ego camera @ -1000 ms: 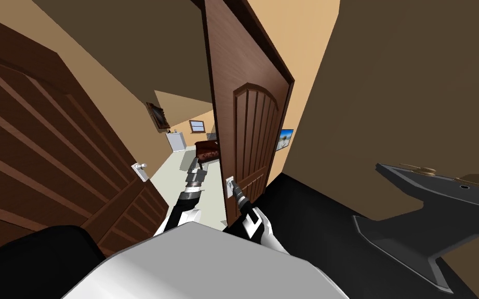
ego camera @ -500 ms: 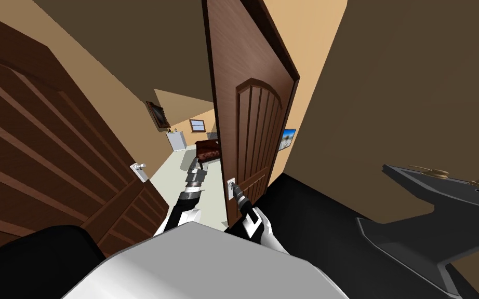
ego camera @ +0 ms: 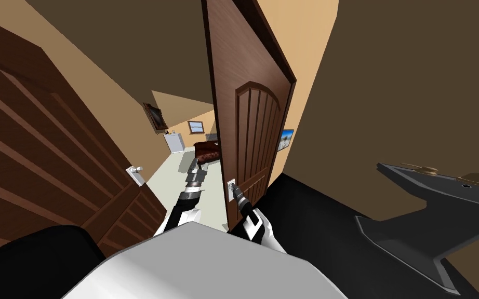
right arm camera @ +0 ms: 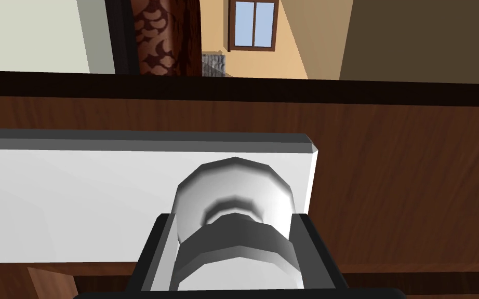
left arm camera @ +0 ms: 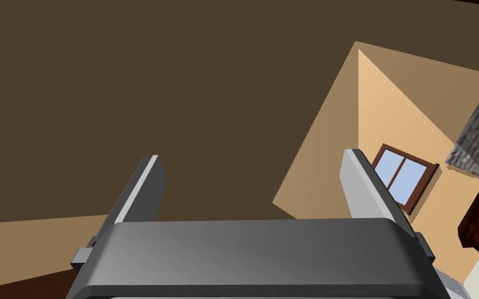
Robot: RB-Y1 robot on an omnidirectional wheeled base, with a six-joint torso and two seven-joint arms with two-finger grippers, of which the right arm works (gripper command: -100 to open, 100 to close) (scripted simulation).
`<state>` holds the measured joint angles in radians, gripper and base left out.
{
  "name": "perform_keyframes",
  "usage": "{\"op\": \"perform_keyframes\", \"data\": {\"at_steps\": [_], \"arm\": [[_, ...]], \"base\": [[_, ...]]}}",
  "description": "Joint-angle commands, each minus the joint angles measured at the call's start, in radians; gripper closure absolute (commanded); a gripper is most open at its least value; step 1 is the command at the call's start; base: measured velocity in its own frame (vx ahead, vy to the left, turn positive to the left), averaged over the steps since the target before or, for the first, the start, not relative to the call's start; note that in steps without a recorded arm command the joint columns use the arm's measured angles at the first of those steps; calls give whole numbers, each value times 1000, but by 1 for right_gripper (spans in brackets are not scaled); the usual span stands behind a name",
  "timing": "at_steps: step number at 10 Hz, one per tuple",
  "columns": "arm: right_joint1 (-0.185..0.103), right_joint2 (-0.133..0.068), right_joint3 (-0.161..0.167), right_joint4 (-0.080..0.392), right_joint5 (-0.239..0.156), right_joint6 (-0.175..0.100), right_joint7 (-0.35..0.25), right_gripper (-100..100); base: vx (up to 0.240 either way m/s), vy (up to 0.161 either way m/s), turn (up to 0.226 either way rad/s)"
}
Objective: Push the door open
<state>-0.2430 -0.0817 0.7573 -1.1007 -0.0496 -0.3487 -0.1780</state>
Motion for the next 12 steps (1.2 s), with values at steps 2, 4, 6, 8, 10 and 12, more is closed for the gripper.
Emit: {"op": "perform_keyframes", "data": {"at_steps": [2,4,6,8,10,12], "arm": [[8,-2,-20,-9,26,-1,-6,100],[20,-4,-29,-17,44,3,-11,100],[34,-5,-39,-26,65,6,-16,100],[48,-5,-50,-35,88,10,-22,100],[64,-3,-62,-46,112,14,-29,100],[80,1,-74,-56,136,19,-35,100]], "base": [[68,153,-126],[92,140,-86],[94,157,-109],[117,172,-123],[116,172,-119],[118,199,-190]]}}
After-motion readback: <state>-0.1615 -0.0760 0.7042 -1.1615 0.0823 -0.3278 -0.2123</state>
